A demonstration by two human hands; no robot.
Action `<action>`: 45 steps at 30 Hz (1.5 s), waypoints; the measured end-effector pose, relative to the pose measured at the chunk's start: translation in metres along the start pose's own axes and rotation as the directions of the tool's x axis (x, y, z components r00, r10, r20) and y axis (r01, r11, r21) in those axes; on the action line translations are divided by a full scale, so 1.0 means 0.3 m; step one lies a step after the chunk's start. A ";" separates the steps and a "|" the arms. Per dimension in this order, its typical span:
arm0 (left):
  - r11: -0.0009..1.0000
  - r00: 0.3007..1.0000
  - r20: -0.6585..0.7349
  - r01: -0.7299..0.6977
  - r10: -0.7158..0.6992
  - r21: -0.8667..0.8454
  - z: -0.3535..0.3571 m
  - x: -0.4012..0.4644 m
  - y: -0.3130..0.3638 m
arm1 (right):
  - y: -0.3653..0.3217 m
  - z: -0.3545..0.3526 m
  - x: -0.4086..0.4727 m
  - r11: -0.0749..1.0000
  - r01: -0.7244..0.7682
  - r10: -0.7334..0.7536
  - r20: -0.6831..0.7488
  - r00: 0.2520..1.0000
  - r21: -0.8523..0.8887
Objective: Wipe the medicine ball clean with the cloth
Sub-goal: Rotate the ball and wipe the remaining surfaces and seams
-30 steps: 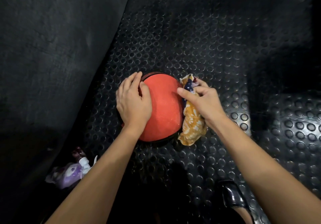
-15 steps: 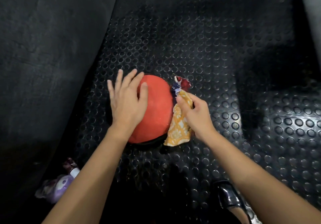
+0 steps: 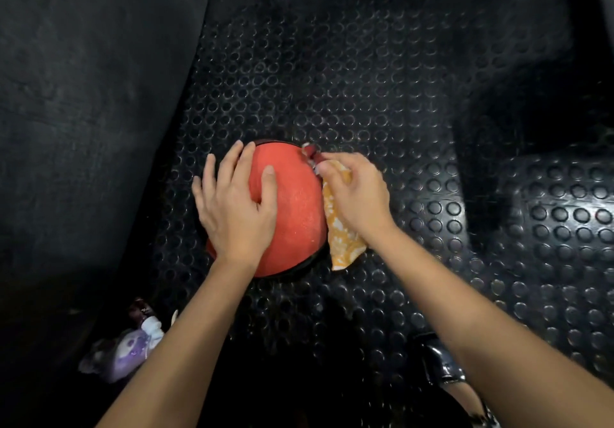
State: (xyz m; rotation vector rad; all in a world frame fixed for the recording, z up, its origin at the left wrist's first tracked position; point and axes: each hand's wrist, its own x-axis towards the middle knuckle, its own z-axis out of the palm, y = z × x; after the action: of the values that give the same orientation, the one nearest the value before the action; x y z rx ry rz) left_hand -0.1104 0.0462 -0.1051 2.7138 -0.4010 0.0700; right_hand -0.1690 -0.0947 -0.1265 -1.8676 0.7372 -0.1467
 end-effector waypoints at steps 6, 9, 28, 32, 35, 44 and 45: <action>0.999 0.999 0.020 -0.034 0.034 0.020 -0.002 -0.027 -0.002 | -0.011 -0.008 0.020 0.996 -0.074 0.072 -0.045 0.996 -0.045; 0.999 1.000 0.000 -0.028 0.028 0.025 0.003 -0.024 0.000 | -0.034 -0.013 0.020 0.992 -0.097 0.094 -0.039 0.995 -0.084; 1.000 0.999 -0.039 -0.004 0.005 0.015 0.012 -0.043 -0.009 | -0.007 -0.014 0.002 0.978 -0.179 0.174 -0.059 0.983 -0.109; 1.000 0.998 -0.049 0.025 -0.025 0.004 0.010 -0.026 -0.019 | -0.021 0.016 -0.104 0.990 0.041 -0.051 -0.075 0.996 -0.132; 1.000 0.999 -0.039 0.022 -0.023 -0.008 0.010 -0.041 -0.018 | 0.031 0.005 -0.043 0.982 -0.169 0.161 -0.106 0.981 -0.078; 0.999 0.998 -0.039 0.042 -0.041 0.016 0.014 -0.021 -0.010 | 0.014 0.019 -0.096 0.985 -0.071 0.049 -0.136 0.989 -0.159; 0.999 0.998 -0.043 0.038 -0.037 0.018 0.014 -0.028 -0.006 | 0.031 0.009 -0.073 0.977 -0.162 0.141 -0.150 0.978 -0.136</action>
State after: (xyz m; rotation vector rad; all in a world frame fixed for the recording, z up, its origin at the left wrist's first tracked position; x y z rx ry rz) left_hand -0.1179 0.0486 -0.1105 2.7320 -0.3379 0.1222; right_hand -0.1893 -0.0828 -0.1305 -1.9461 1.0084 -0.1289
